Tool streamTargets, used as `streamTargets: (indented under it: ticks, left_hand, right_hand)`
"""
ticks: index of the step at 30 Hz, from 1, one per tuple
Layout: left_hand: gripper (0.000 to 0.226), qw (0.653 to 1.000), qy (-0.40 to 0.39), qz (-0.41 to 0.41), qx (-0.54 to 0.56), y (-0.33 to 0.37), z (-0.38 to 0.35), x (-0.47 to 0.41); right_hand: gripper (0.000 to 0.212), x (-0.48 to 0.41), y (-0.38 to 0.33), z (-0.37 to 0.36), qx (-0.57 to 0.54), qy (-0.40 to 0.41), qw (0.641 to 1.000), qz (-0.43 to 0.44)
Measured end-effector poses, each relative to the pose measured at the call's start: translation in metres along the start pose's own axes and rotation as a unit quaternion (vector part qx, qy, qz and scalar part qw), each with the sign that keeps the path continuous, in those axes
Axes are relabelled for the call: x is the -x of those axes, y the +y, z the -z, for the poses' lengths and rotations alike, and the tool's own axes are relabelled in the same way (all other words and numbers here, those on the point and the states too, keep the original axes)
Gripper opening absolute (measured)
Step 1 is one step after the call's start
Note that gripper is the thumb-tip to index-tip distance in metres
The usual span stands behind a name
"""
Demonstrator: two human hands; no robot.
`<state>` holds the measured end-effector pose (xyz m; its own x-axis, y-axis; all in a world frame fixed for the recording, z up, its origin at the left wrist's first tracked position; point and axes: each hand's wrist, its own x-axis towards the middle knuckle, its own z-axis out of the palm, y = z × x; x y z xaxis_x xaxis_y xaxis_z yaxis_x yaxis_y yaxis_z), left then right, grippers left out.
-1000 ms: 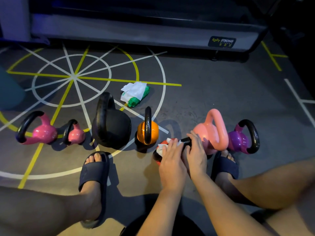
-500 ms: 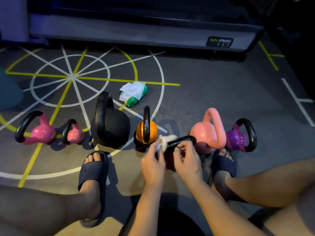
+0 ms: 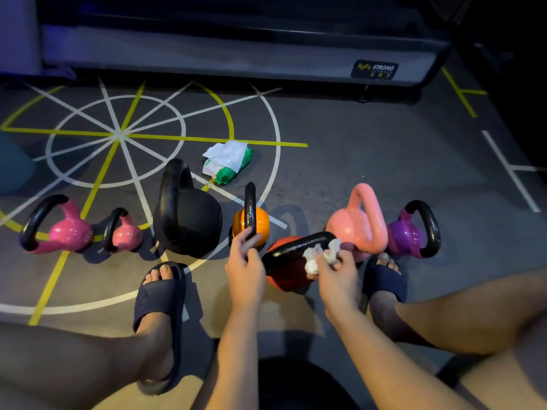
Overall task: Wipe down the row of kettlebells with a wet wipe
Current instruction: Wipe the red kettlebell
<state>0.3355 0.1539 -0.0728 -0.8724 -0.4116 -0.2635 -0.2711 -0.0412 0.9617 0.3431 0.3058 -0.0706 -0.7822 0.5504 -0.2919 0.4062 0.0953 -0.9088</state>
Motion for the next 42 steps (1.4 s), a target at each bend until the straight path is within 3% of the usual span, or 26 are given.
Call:
streamTargets:
  ticks: [1, 3, 6, 8, 11, 13, 15, 19, 22, 25, 28, 30, 33, 35, 37, 39, 42]
  left_hand:
    - [0.039, 0.999, -0.020, 0.023, -0.017, -0.004, 0.006, -0.006]
    - [0.030, 0.993, -0.084, 0.067, -0.045, -0.009, 0.013, -0.010]
    - [0.028, 0.985, -0.136, 0.086, -0.058, -0.012, 0.017, -0.007]
    - [0.031, 0.984, -0.143, 0.092, -0.042, -0.013, 0.017, -0.007]
    - [0.034, 0.983, -0.153, 0.100, -0.021, -0.017, 0.020, -0.009]
    - [0.035, 0.982, -0.156, 0.105, -0.010, -0.018, 0.020, -0.010]
    - [0.037, 0.981, -0.161, 0.110, -0.006, -0.020, 0.019, -0.009]
    - [0.037, 0.978, -0.168, 0.121, 0.005, -0.022, 0.018, -0.005]
    - [0.034, 0.975, -0.184, 0.120, 0.013, -0.022, 0.021, -0.005]
    - [0.029, 0.973, -0.194, 0.126, 0.024, -0.024, 0.025, -0.005]
    - [0.029, 0.973, -0.187, 0.132, 0.024, -0.024, 0.029, -0.006]
    - [0.029, 0.972, -0.194, 0.132, 0.022, -0.022, 0.028, -0.009]
    - [0.028, 0.970, -0.194, 0.142, 0.024, -0.024, 0.027, -0.008]
    - [0.028, 0.971, -0.191, 0.144, 0.028, -0.028, 0.027, -0.007]
    - [0.027, 0.970, -0.194, 0.142, 0.027, -0.029, 0.026, -0.008]
    - [0.026, 0.969, -0.200, 0.142, 0.021, -0.028, 0.025, -0.010]
    - [0.028, 0.969, -0.210, 0.133, 0.011, -0.027, 0.027, -0.011]
  right_hand:
    - [0.020, 0.001, 0.008, 0.001, 0.090, -0.020, 0.995, 0.027]
    - [0.024, 0.004, 0.021, -0.008, 0.162, -0.049, 0.985, 0.027]
    - [0.017, 0.008, 0.019, -0.035, 0.072, -0.043, 0.996, -0.036]
    - [0.015, 0.012, 0.019, -0.049, 0.093, -0.125, 0.988, -0.010]
    - [0.043, 0.015, 0.030, -0.053, 0.249, -0.275, 0.922, 0.112]
    - [0.051, 0.009, 0.041, -0.050, 0.352, -0.251, 0.877, 0.208]
    - [0.047, 0.004, 0.041, -0.046, 0.465, -0.204, 0.805, 0.307]
    - [0.046, 0.000, 0.043, -0.042, 0.526, -0.189, 0.745, 0.363]
    - [0.034, 0.003, 0.045, -0.047, 0.483, -0.199, 0.793, 0.313]
    - [0.021, 0.014, 0.037, -0.049, 0.382, -0.173, 0.887, 0.191]
    - [0.022, 0.032, 0.025, -0.059, 0.121, -0.093, 0.988, -0.002]
    - [0.018, 0.034, 0.017, -0.062, -0.106, -0.083, 0.980, -0.150]
    - [0.034, 0.020, 0.017, -0.054, -0.288, -0.120, 0.923, -0.224]
    - [0.037, 0.014, 0.021, -0.049, -0.269, -0.168, 0.926, -0.204]
    - [0.026, 0.015, 0.023, -0.047, -0.128, -0.205, 0.962, -0.127]
    - [0.020, 0.015, 0.028, -0.047, 0.044, -0.188, 0.981, -0.014]
    - [0.026, 0.015, 0.044, -0.048, 0.268, -0.150, 0.938, 0.161]
